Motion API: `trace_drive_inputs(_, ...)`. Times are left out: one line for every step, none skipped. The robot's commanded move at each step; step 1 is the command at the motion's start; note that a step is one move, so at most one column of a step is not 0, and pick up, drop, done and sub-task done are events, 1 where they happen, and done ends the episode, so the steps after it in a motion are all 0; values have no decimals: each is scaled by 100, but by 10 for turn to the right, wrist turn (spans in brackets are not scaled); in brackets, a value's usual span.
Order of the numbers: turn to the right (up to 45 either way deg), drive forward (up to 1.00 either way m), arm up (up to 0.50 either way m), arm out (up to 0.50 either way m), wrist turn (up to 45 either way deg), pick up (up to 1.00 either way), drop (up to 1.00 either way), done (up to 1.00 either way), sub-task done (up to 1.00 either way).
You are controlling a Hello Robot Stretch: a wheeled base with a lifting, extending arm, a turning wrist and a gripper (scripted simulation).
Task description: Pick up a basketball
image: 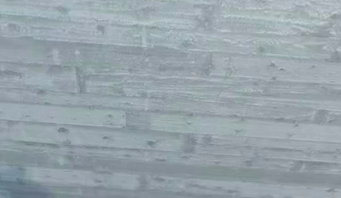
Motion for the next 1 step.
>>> trace_drive_inputs(0,0,10,0,0,0,0,0,0)
